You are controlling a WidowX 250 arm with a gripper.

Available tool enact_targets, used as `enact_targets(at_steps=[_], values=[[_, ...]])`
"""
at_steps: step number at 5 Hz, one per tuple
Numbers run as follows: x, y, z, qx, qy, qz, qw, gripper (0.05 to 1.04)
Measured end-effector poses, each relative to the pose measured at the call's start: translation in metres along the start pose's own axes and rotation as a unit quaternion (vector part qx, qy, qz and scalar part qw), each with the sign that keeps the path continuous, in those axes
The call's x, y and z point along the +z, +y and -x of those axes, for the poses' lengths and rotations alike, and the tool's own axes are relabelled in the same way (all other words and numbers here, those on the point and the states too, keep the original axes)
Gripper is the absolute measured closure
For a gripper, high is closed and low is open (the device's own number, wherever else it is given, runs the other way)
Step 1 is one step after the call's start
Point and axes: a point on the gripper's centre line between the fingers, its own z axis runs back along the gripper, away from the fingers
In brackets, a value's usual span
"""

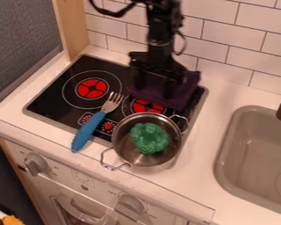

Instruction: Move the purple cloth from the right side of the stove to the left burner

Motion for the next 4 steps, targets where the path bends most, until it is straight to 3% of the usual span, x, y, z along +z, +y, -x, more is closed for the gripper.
enact_targets(at_steps=[3,4], values=[[-0.011,0.102,0.014,0.067,0.013,-0.015,0.9975,0.083],[-0.013,0.126,0.013,0.061,0.016,-0.037,0.9973,0.082]])
